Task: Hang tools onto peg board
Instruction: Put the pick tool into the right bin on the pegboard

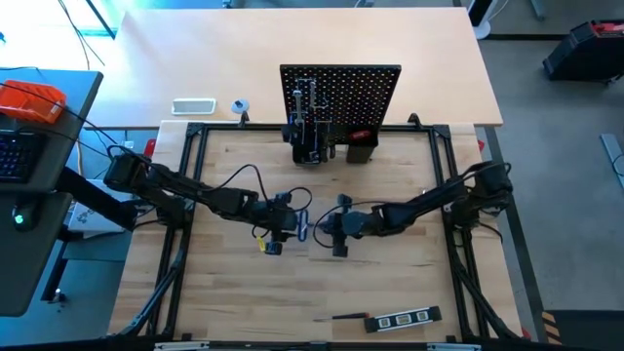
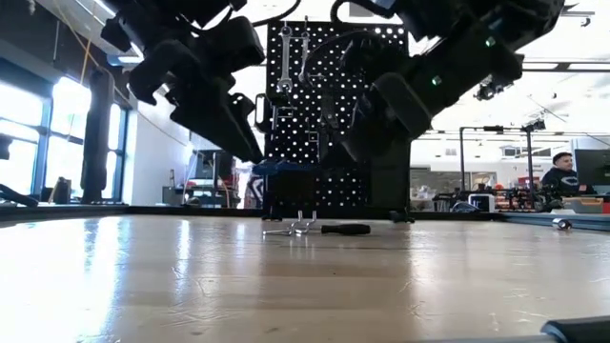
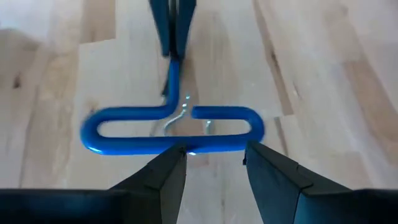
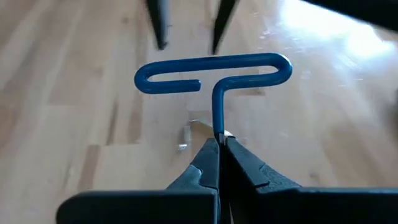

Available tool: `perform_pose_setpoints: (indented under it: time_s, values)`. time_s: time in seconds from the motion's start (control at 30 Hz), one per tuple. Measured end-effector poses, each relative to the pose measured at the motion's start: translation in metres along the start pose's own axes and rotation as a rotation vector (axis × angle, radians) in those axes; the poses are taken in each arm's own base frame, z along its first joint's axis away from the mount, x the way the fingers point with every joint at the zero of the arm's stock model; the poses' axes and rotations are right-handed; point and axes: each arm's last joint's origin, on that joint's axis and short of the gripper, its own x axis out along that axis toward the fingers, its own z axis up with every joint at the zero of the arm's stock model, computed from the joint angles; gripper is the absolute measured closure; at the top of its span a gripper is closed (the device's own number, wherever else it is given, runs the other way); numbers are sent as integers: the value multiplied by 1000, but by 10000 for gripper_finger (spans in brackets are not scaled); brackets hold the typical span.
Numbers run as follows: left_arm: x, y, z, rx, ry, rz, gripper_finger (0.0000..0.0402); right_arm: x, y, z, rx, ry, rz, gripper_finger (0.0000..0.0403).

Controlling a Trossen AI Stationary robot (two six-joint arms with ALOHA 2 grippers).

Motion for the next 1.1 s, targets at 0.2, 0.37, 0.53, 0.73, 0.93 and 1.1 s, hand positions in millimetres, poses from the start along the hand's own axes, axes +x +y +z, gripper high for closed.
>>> perform_pose_setpoints:
  time_s: [0.2, 0.37, 0.53, 0.73, 0.93, 1.1]
  values:
    - [-16, 5, 8, -19, -63, 115, 245, -15, 0, 3, -31, 35, -68, 402]
    - [-39, 16, 18, -98, -169, 188, 245, -32, 0, 11, -60, 19, -147, 403]
    - [-60, 28, 26, -188, -281, 207, 245, -57, 0, 23, -100, -31, -235, 403]
    - [-82, 34, 44, -227, -506, 179, 245, -91, -1, 40, -141, -120, -325, 403]
    - [-91, 41, 55, -284, -666, 190, 245, -117, -2, 51, -199, -178, -441, 403]
    - [-96, 51, 59, -355, -742, 205, 245, -128, 0, 58, -253, -224, -509, 403]
